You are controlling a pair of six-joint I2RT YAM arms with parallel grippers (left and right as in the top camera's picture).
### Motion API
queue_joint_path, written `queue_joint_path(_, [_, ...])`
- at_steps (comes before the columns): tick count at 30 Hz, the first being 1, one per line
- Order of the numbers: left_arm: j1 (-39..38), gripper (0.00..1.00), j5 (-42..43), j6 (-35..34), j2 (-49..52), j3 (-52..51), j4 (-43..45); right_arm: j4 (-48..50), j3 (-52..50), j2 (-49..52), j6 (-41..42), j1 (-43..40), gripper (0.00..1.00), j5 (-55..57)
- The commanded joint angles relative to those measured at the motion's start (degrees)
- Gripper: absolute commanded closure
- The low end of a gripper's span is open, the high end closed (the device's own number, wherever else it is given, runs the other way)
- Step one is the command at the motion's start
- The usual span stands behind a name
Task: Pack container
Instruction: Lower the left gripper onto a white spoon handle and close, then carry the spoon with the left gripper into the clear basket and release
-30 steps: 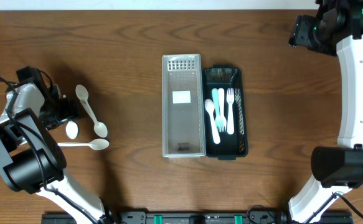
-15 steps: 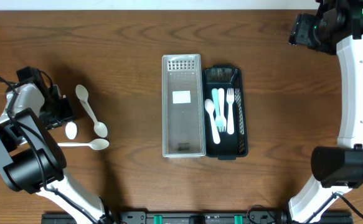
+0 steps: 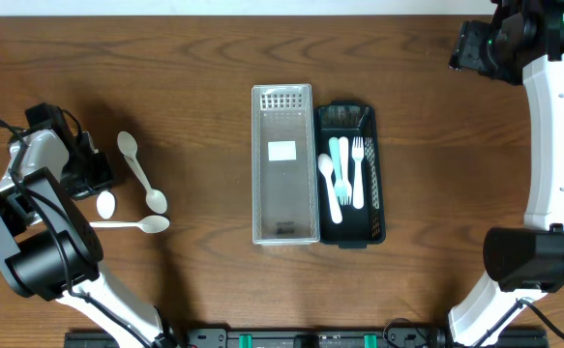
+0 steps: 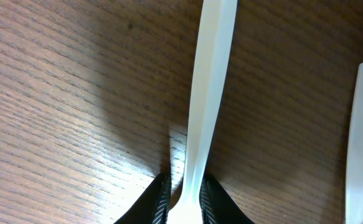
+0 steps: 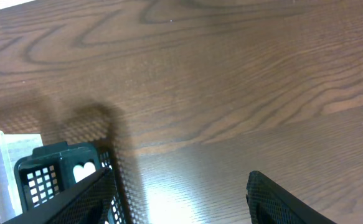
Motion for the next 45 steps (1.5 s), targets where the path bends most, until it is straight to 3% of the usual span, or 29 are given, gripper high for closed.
queue_joint_path(1, [0.0, 0.82, -0.63, -0.31, 0.28, 1.42, 0.09, 0.13, -0.42, 0.24, -0.44, -0.46, 0.29, 0.98])
queue_joint_path(13, [0.0, 0.94, -0.61, -0.31, 0.13, 1.42, 0.28, 0.15, -0.42, 0.24, -0.44, -0.46, 0.3, 0.98])
queue_joint_path(20, [-0.13, 0.94, -0.61, -0.33, -1.66, 2.19, 0.15, 0.15, -0.42, 0.24, -0.44, -0.46, 0.3, 0.98])
queue_joint_path(27, [-4.0, 0.94, -0.66, -1.77, -10.14, 6.38, -5.25, 0.74, -0.42, 0.24, -0.28, -0.46, 0.3, 0.98])
queue_joint_path(32, [-11.28, 0.94, -0.63, -7.32, -17.59, 11.15, -12.5, 1.51, -0.42, 0.24, -0.31, -0.46, 0.3, 0.98])
queue_joint_path(36, [-22.56, 0.94, -0.63, -12.63, -23.39, 15.04, -17.2, 2.19, -0.42, 0.24, -0.33, -0.46, 0.3, 0.98])
queue_joint_path(40, [-36.04, 0.94, -0.7, -17.53, -26.01, 17.25, -17.46, 2.01, -0.42, 0.24, -0.33, -0.46, 0.3, 0.96])
queue_joint_path(45, [-47.3, 0.94, -1.31, -22.05, -24.52, 17.38, -16.44, 0.94, -0.42, 0.24, -0.52, -0.46, 0.3, 0.98])
